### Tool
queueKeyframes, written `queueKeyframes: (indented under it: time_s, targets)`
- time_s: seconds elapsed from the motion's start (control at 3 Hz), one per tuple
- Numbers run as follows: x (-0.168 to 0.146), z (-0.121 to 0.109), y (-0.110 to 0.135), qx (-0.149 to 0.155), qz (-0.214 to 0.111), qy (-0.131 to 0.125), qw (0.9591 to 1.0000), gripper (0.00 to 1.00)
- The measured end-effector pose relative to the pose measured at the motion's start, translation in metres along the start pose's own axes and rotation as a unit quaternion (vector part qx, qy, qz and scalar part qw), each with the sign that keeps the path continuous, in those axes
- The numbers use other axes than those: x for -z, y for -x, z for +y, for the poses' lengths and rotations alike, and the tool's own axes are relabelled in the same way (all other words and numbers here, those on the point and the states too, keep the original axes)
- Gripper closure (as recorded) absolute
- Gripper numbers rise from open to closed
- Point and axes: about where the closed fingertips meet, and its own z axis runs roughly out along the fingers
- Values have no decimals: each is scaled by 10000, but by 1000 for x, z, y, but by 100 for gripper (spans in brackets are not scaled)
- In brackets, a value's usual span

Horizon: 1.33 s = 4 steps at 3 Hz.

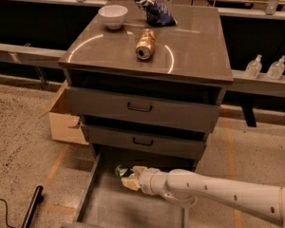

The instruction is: Place green can into bottom drawer

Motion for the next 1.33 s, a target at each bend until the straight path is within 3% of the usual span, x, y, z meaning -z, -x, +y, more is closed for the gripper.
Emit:
queueKeyframes:
  time_s: [0.67,1.33]
  targets:
    - [-57,-2,-69,-344,178,123,9992,100]
    - [-102,-10,-127,-886,580,166,9942,59]
